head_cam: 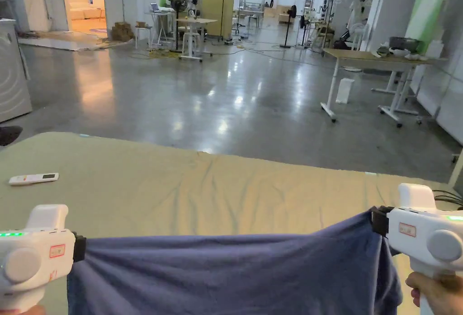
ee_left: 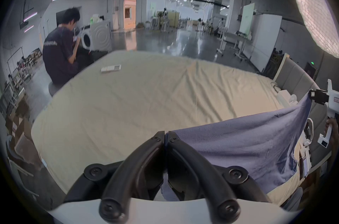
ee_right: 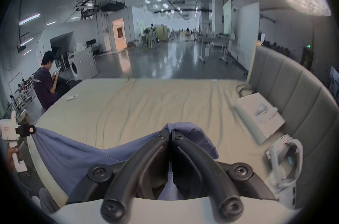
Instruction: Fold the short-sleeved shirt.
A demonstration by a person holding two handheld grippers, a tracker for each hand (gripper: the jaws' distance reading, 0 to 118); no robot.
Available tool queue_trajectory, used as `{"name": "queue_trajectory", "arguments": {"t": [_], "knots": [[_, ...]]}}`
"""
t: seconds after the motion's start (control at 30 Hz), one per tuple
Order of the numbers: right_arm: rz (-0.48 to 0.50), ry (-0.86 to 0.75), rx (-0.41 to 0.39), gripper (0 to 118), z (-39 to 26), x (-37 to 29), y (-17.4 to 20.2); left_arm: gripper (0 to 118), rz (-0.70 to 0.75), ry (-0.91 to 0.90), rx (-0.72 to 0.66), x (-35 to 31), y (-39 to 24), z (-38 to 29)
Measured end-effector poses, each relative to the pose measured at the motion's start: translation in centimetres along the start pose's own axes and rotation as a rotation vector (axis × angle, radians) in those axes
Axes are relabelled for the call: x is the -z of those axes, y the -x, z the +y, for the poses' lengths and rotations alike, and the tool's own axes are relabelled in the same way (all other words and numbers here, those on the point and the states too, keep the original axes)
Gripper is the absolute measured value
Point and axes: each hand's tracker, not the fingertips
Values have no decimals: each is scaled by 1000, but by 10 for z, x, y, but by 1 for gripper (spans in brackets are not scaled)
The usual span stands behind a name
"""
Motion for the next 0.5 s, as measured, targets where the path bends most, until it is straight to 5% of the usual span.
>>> {"name": "queue_trajectory", "arguments": {"t": [0.5], "knots": [[-114, -305, -18, 1, 143, -146, -24, 3, -62, -241, 64, -80, -80, 166]]}}
